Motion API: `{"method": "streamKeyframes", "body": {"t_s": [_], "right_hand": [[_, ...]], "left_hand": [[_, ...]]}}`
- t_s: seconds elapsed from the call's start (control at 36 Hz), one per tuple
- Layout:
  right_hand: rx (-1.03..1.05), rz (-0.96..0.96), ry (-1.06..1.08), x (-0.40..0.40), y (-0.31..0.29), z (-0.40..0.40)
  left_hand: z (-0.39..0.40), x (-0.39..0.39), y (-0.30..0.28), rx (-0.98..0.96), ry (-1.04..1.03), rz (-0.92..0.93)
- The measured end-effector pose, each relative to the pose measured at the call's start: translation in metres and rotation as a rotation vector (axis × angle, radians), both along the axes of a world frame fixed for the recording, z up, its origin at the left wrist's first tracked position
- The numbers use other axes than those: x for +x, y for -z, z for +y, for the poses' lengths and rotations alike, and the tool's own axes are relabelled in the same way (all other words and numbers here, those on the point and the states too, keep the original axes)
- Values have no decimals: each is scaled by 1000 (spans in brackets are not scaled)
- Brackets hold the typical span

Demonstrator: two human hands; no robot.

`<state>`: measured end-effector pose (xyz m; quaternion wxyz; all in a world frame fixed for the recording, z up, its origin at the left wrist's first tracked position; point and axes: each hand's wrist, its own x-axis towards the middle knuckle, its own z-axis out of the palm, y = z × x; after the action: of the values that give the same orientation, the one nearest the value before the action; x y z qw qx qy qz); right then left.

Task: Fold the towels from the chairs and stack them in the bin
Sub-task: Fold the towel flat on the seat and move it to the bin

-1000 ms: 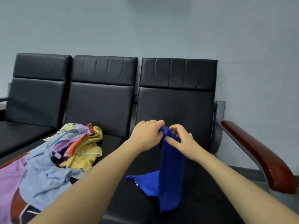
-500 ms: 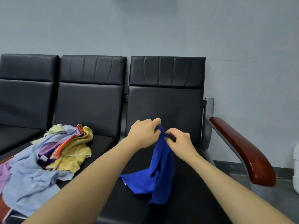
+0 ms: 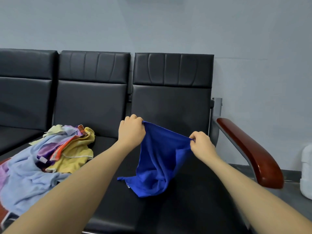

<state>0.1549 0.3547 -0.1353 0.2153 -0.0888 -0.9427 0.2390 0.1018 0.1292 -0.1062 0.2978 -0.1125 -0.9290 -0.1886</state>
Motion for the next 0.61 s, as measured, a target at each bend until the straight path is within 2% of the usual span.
{"method": "streamKeyframes", "body": {"t_s": [0.11,0.25,0.42,0.5,0.61], "right_hand": [[59,54,93,0,-4,-4],[-4,169,126,-5,-27,-9],[-213,345,137,-10,-75,-13],[-257,400,168,-14,-97,-15],[-318,472,41,-10,-116,-15]], "left_hand": [[-6,-2,0,12,-26,46],[-9,-5,-17,63,-55,84],[-4,1,-58,273,64,120],[4,3,-74,243,93,170],[7,7,-86,171,77,176]]}}
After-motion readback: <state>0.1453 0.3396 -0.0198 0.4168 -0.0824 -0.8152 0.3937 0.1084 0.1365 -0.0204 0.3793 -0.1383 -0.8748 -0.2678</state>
